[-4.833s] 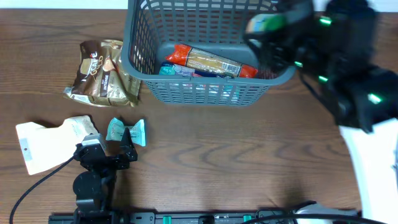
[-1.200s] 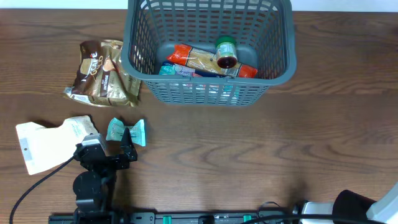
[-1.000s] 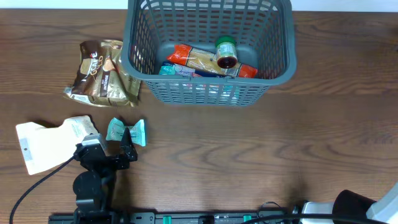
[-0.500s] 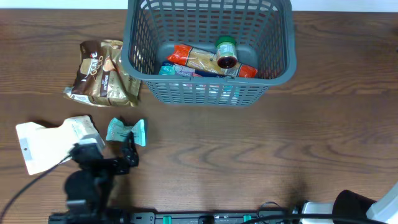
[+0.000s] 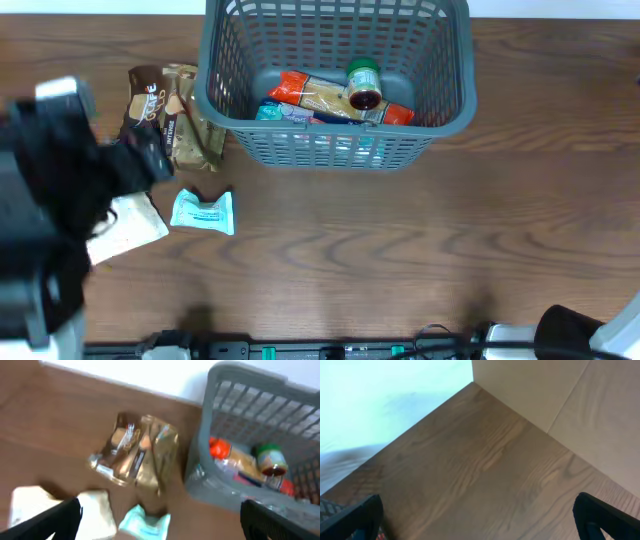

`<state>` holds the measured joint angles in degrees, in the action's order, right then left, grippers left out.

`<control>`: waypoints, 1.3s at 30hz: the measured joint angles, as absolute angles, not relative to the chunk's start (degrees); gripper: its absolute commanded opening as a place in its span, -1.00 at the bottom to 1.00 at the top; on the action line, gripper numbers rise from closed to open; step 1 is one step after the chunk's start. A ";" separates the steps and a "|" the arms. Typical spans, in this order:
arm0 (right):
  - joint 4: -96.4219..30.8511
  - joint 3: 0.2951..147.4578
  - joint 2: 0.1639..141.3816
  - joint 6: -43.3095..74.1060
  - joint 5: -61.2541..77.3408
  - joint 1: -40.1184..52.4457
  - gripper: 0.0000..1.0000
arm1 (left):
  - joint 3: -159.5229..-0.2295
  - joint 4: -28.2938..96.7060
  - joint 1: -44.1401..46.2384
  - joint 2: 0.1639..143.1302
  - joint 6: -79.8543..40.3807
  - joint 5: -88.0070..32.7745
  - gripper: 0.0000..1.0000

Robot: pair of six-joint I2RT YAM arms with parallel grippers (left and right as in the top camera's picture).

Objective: Pack container
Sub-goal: 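Raise the left arm and reach toward the brown-gold coffee bag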

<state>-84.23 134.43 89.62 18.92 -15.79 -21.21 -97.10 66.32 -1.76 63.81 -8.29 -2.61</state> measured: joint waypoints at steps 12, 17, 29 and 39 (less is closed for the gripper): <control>-84.20 134.41 89.62 18.92 -15.84 -21.21 0.98 | -128.64 76.40 -6.04 96.14 -2.79 -2.57 0.97; -84.20 134.41 89.62 18.92 -15.81 -21.21 0.99 | -128.84 72.44 -10.57 100.25 0.12 -2.57 0.97; -84.23 134.41 89.62 18.92 -15.84 -21.21 0.98 | -129.25 71.92 -15.66 115.66 10.26 -4.80 0.97; -84.23 134.41 89.62 18.92 -15.81 -21.21 0.99 | -129.25 69.93 -15.20 130.23 16.60 -11.57 0.97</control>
<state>-84.23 134.41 89.62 18.92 -15.81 -21.21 -129.25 69.93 -15.20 130.23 16.60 -11.57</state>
